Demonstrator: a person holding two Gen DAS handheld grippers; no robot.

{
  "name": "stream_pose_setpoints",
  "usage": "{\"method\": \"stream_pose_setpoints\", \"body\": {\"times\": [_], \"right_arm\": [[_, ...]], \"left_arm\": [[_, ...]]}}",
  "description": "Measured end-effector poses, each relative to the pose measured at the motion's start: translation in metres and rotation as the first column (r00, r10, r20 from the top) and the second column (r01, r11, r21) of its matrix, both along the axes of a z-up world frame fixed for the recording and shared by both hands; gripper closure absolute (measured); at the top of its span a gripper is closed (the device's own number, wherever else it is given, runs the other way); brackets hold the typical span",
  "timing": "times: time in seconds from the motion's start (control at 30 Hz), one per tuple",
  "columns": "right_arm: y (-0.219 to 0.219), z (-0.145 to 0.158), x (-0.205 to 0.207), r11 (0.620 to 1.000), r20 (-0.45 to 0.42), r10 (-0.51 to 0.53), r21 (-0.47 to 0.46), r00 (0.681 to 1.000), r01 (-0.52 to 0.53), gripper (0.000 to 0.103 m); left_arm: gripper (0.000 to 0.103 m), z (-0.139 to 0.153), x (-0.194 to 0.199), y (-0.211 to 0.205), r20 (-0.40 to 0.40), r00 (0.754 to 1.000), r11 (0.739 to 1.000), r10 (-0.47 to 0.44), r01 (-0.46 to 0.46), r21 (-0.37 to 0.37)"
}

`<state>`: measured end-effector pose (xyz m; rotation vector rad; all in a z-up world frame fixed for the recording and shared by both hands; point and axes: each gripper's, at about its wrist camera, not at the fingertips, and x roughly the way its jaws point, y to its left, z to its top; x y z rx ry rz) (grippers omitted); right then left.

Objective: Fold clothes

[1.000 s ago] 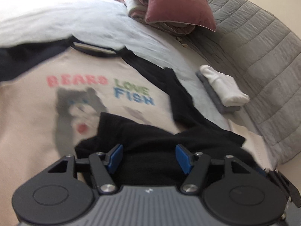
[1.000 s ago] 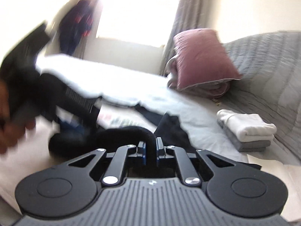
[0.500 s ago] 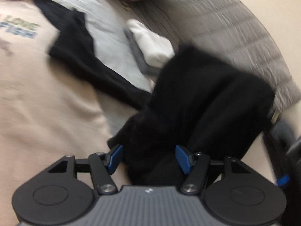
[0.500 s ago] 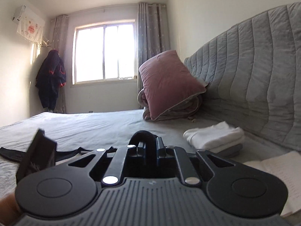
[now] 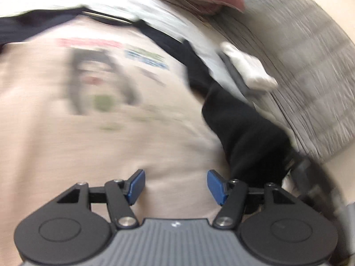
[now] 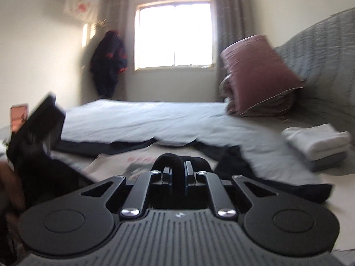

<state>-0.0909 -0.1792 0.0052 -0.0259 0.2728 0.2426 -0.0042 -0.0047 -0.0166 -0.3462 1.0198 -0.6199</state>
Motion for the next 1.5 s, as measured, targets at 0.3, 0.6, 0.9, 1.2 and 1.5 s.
{"method": "stream_pose_setpoints", "body": {"times": [0.3, 0.6, 0.9, 1.2, 1.5], "right_arm": [[0.049, -0.032, 0.009, 0.981, -0.182, 0.135, -0.113, 0.974, -0.157, 0.085], [-0.037, 0.017, -0.025, 0.993, -0.212, 0.078, 0.104, 0.974, -0.057, 0.052], [-0.129, -0.009, -0.014, 0.889, -0.425, 0.016, 0.421, 0.905, 0.182, 0.052], [-0.131, -0.047, 0.015, 0.719, -0.521, 0.214, 0.657, 0.826, 0.227, 0.065], [-0.166, -0.003, 0.012, 0.619, -0.422, 0.244, 0.761, 0.873, 0.194, 0.074]], "left_arm": [[0.034, 0.0, 0.009, 0.052, -0.053, 0.988, 0.981, 0.148, -0.153, -0.117], [0.031, -0.004, 0.012, 0.016, -0.056, 0.998, 0.996, 0.042, -0.046, -0.078], [0.031, -0.01, 0.005, 0.001, -0.054, 0.998, 0.998, 0.016, -0.019, -0.061], [0.055, -0.022, 0.001, -0.017, -0.069, 0.997, 0.988, -0.016, 0.005, -0.151], [0.08, 0.026, 0.014, -0.048, 0.026, 0.998, 0.96, -0.051, 0.056, -0.274]]}}
